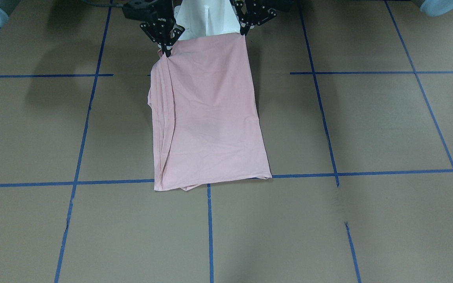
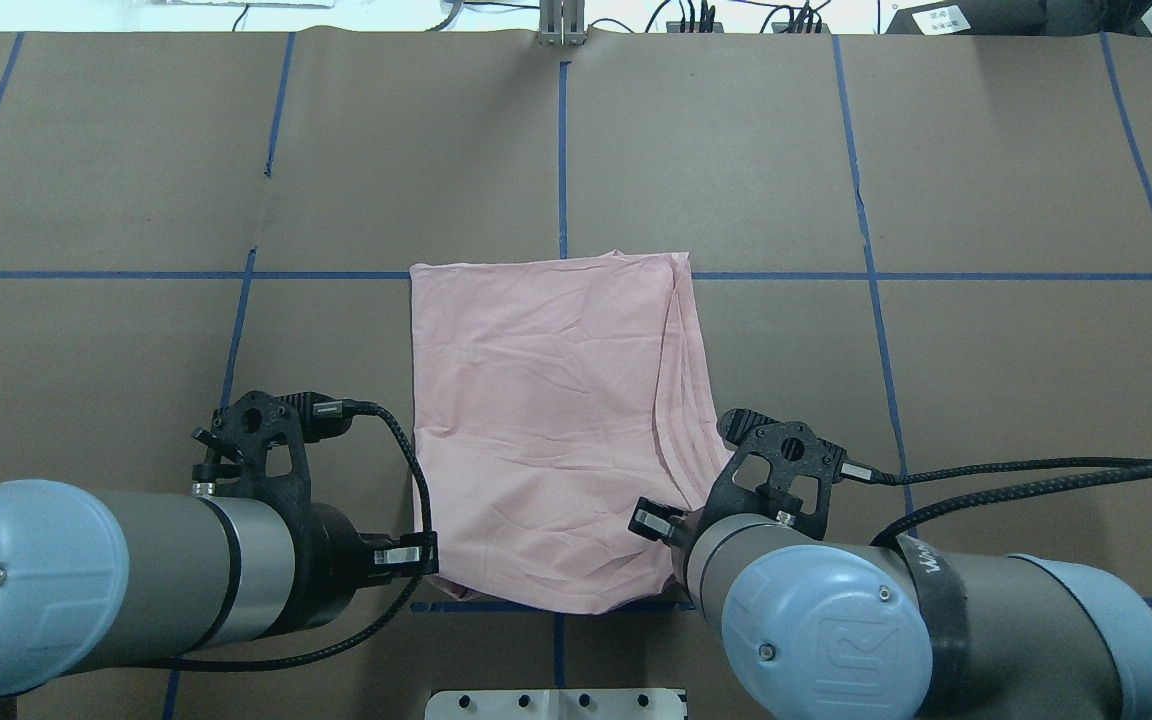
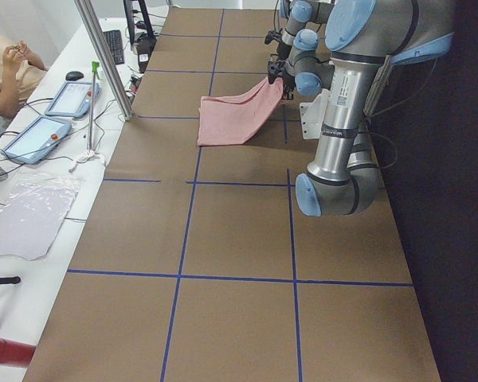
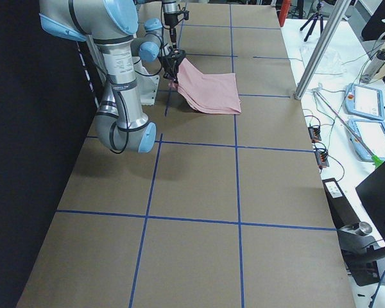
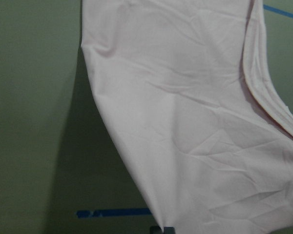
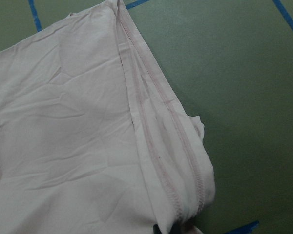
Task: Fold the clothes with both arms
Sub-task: 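Grasp the near edge with both grippers and fold it away from the robot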
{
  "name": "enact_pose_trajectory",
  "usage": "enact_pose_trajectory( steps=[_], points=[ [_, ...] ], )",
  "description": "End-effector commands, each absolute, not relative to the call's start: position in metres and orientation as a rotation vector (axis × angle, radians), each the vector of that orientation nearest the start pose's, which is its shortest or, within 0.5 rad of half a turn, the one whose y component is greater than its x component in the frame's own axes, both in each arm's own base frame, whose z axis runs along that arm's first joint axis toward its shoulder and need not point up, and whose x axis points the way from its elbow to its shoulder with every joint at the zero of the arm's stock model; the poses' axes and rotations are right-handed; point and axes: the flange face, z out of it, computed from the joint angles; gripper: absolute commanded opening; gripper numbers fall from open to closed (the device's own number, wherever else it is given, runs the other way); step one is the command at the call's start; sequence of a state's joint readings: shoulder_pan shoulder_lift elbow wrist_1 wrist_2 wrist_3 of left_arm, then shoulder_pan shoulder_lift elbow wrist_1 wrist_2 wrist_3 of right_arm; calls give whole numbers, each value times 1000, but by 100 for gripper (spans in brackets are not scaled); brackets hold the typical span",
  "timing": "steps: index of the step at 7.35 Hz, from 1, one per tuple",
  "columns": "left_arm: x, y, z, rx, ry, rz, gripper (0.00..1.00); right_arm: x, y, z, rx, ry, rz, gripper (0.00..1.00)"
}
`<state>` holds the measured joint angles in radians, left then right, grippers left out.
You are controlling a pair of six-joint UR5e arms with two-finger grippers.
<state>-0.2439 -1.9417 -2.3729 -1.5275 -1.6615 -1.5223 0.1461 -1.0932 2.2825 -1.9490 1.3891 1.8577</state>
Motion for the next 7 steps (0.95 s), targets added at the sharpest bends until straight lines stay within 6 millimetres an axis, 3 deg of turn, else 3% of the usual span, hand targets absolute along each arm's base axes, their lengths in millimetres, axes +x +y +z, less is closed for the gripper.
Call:
enact_pose_trajectory(
  steps=[1,2,3,5,7],
  points=[
    [401,-227,152,76,1107,-120,0,-458,-217,170,116,-814,474,0],
    [416,-231,162,74,1072,-123,0,-474,-218,169,114,-803,470,0],
    [426,-242,173,88,1037,-139,0,-484,-231,170,154,-784,445,0],
    [425,-287,182,170,986,-130,0,-489,-291,169,213,-768,486,0],
    [438,-332,184,214,944,-157,0,-515,-350,190,231,-772,518,0]
  ],
)
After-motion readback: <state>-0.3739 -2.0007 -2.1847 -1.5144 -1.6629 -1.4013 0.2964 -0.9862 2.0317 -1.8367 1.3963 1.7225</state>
